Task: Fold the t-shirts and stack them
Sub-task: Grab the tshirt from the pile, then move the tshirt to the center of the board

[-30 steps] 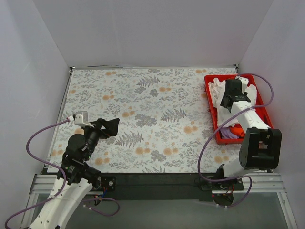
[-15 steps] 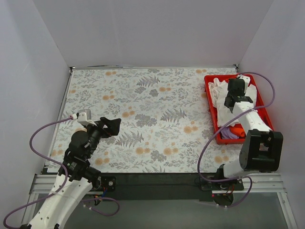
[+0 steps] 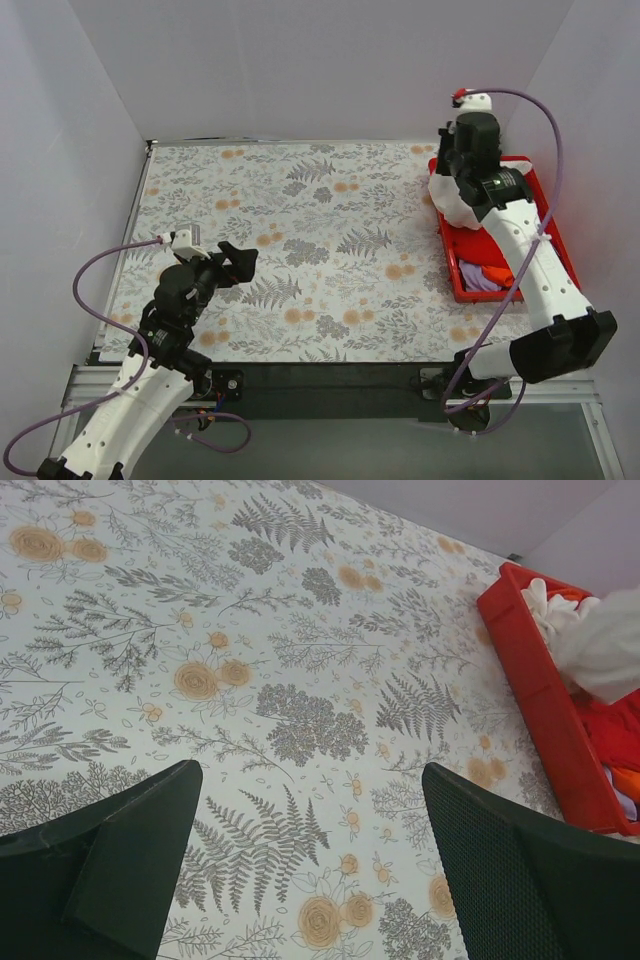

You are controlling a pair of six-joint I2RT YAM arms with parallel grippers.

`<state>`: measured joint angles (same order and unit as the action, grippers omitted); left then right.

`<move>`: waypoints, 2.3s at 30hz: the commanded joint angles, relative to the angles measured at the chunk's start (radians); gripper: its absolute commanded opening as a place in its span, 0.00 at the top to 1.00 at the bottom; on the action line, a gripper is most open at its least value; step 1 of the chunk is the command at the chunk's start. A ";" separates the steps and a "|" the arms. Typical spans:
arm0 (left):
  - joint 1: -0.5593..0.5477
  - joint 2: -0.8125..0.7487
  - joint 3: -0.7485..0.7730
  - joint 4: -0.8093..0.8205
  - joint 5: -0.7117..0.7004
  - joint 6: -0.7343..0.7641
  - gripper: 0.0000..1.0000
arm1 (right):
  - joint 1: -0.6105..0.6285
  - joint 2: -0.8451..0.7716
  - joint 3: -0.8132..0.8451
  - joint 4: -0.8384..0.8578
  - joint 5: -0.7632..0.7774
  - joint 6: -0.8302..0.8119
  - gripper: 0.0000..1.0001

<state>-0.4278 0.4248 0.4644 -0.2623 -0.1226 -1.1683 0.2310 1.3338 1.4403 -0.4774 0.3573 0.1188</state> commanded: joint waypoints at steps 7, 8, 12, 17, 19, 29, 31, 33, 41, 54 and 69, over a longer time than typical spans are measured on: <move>-0.002 0.049 0.046 -0.032 0.006 0.006 0.08 | 0.505 0.335 0.457 0.019 -0.031 -0.039 0.99; -0.002 0.045 0.046 -0.032 0.006 0.004 0.08 | 0.542 0.405 0.536 0.025 -0.020 -0.054 0.99; -0.003 0.020 0.045 -0.041 -0.011 -0.002 0.08 | 0.669 0.565 0.693 0.043 0.000 -0.068 0.72; -0.003 -0.009 0.043 -0.060 -0.055 -0.019 0.08 | 0.712 0.573 0.678 0.045 -0.003 -0.064 0.34; -0.003 -0.011 0.042 -0.066 -0.060 -0.022 0.08 | 0.706 0.530 0.576 0.049 0.081 -0.080 0.30; -0.003 0.205 0.098 -0.063 -0.045 -0.048 0.07 | 0.372 0.159 -0.100 0.195 -0.119 -0.027 0.30; -0.002 0.273 0.118 -0.058 -0.043 -0.051 0.06 | 0.282 0.160 -0.144 0.244 -0.231 -0.028 0.30; -0.002 0.307 0.128 -0.054 -0.042 -0.053 0.06 | 0.246 0.200 -0.167 0.261 -0.283 -0.042 0.30; -0.003 0.279 0.065 -0.051 -0.089 -0.050 0.06 | 0.209 0.460 -0.136 0.321 -0.445 -0.051 0.27; -0.002 0.279 0.071 -0.040 -0.124 -0.051 0.07 | 0.414 0.673 -0.126 0.335 -0.546 0.059 0.85; -0.003 0.322 0.123 -0.080 -0.158 -0.068 0.07 | 0.601 0.314 -0.210 0.200 -0.480 0.119 0.40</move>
<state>-0.4278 0.7109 0.5411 -0.3202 -0.2504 -1.2312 0.9344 1.8008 1.2388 -0.2436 -0.2218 0.2607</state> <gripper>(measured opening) 0.930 0.563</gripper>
